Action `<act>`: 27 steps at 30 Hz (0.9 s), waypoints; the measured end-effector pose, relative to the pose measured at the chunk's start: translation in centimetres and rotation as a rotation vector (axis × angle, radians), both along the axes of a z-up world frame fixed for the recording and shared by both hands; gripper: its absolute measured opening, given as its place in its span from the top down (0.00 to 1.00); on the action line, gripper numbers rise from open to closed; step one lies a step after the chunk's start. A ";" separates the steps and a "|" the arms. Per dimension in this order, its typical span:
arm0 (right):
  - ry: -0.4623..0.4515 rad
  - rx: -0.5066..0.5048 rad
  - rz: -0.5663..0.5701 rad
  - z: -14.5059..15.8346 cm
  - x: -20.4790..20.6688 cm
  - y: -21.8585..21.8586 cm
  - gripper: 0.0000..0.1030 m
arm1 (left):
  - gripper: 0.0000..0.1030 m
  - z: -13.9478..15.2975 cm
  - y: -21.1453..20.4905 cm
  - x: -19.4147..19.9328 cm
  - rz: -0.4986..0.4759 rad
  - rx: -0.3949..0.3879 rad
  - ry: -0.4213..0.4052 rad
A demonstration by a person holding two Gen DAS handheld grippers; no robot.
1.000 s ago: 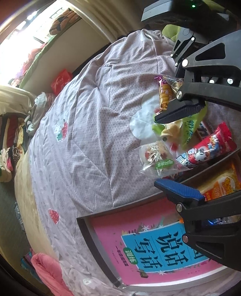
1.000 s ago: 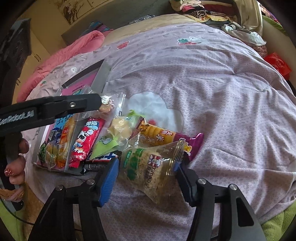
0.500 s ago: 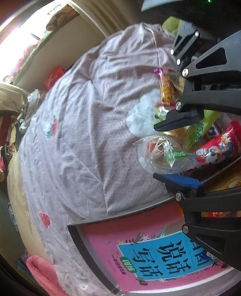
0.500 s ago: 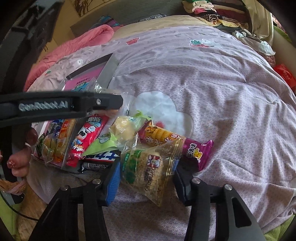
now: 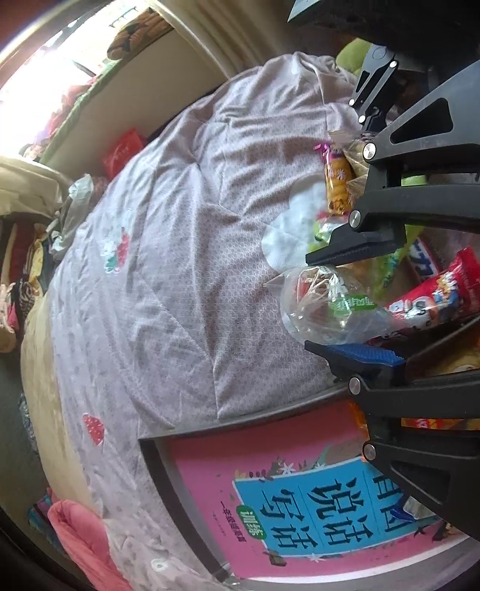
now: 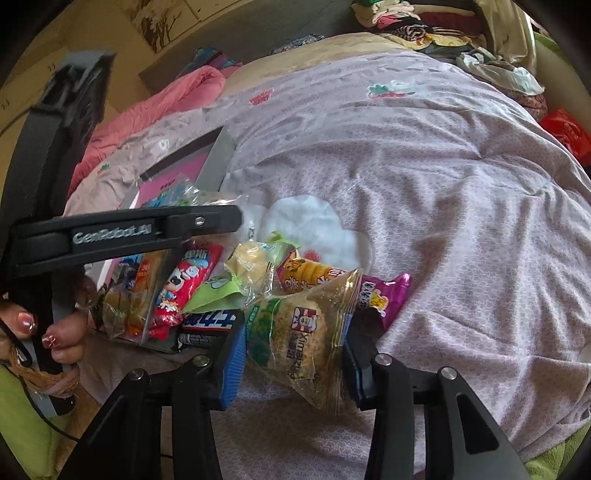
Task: Organize snacks
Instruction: 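Grasp the clear cracker bag with the right tool while the left tool grasps a small clear packet, then lift both clear packets and carry them over the tray with both tools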
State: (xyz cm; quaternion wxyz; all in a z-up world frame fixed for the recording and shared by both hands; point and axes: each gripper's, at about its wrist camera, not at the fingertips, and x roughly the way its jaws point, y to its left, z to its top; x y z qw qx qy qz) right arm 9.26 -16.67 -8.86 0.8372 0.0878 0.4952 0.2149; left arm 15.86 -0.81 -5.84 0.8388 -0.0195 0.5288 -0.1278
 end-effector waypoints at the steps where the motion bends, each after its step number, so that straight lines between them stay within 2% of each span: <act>1: -0.003 0.005 -0.006 0.2 0.0 -0.2 0.56 | 0.62 0.3 0.1 -0.2 0.000 -0.004 -0.005; 12: -0.097 0.037 -0.072 2.5 -0.4 -1.8 0.56 | 0.62 3.6 1.6 -3.1 0.025 -0.038 -0.060; 27: -0.213 0.015 -0.022 5.3 -1.5 0.1 0.56 | 0.62 5.1 6.7 -6.7 0.125 -0.047 -0.085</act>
